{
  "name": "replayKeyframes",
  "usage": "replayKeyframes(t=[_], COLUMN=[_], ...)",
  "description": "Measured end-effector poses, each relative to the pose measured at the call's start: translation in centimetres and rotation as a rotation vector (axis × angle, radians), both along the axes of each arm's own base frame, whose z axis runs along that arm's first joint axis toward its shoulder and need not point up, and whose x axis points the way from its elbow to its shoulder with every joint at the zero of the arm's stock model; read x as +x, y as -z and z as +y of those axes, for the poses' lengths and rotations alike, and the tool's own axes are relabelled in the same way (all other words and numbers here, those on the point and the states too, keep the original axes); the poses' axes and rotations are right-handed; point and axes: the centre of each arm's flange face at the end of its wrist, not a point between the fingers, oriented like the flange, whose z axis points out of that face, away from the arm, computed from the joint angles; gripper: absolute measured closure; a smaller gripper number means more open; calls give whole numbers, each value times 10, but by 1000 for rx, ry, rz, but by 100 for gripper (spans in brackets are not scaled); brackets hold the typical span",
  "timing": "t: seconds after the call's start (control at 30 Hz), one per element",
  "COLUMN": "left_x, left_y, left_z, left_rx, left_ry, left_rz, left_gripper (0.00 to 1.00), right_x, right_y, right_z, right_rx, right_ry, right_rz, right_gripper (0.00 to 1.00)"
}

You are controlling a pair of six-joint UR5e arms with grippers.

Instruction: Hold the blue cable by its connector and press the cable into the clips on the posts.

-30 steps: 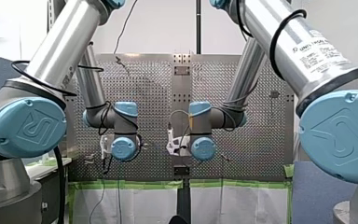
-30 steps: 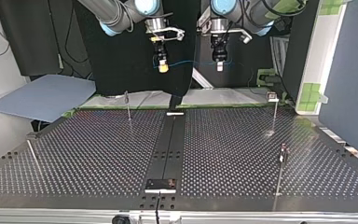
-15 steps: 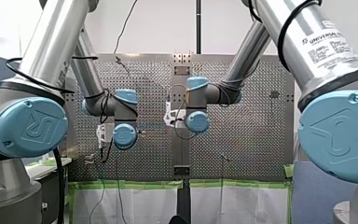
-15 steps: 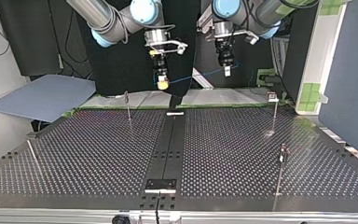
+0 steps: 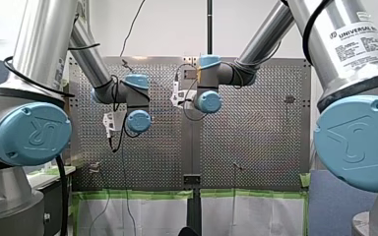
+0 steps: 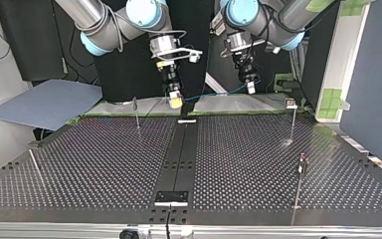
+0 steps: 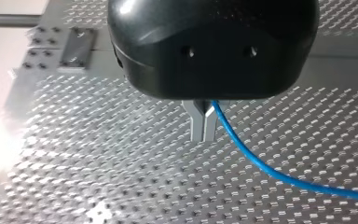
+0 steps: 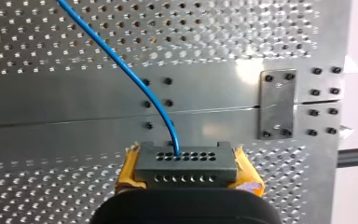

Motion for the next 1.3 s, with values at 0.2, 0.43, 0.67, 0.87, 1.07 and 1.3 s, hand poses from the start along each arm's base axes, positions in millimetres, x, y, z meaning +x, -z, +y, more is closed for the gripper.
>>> replayKeyframes(t=[0.2, 0.43, 0.67, 0.87, 1.07, 1.3], left_x=[11, 21, 21, 15, 7, -2], left_y=[-34, -78, -113, -133, -151, -181], left_z=[-1, 2, 8, 17, 26, 38], left_rx=[-42, -80, -109, -112, -114, -134], left_ry=[-22, -49, -63, -75, -87, -102], left_rz=[-47, -102, -136, -142, -146, -170], left_gripper=[100, 100, 100, 100, 100, 100], right_x=[-9, -3, 9, 18, 29, 41], right_y=[-29, -28, -43, -64, -87, -109], right_z=[-2, -10, -12, -15, -16, -14], right_rx=[-1, 19, 16, 1, -19, -48], right_ry=[-9, -31, -54, -69, -83, -97], right_rz=[-12, 9, 10, 6, 2, -22], right_gripper=[100, 100, 100, 100, 100, 100])
